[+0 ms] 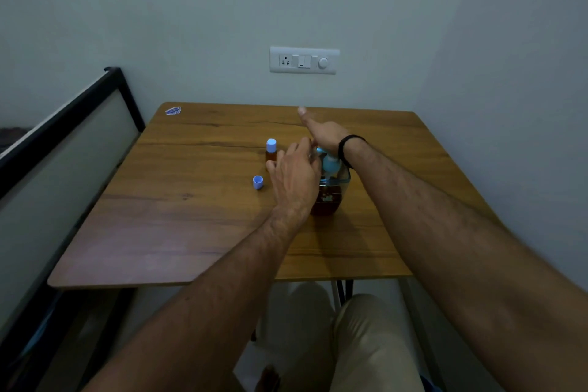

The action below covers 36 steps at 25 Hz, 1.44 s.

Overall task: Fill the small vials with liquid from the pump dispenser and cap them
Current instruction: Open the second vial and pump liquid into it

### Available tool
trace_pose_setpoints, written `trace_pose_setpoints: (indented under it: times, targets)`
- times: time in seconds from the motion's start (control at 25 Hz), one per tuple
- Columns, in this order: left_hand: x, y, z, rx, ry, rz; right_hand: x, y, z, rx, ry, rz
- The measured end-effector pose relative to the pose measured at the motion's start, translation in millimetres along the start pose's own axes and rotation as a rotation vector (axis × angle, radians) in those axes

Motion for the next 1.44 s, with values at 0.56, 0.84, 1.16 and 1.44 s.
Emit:
trace_pose_setpoints:
  times: [0.56,0.84,1.16,1.44]
  targets:
    - [1,0,-1,0.001,0.001,-0.008,1,-4,1,0.008,-0.005,-0.043]
    - [0,-2,-1,0.005,-0.003,-0.009,-7,2,7,0.023,0.108,-0.015]
    - [0,-1,0,0.004,-0.002,-0.014,-7,-2,3,0.011,0.121,-0.036]
    - [0,-2,0,0.006,-0.004,-0.025,-10,2,4,0.01,0.156,-0.013]
Point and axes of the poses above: each hand's wrist, its own z-axis towards the middle knuckle, its own x-axis out of the back of the hand, y = z × x, the point moved 1 cm from there along z, towards the middle knuckle, and after that the axes turned 4 degrees about y, right-handed, at the moved point
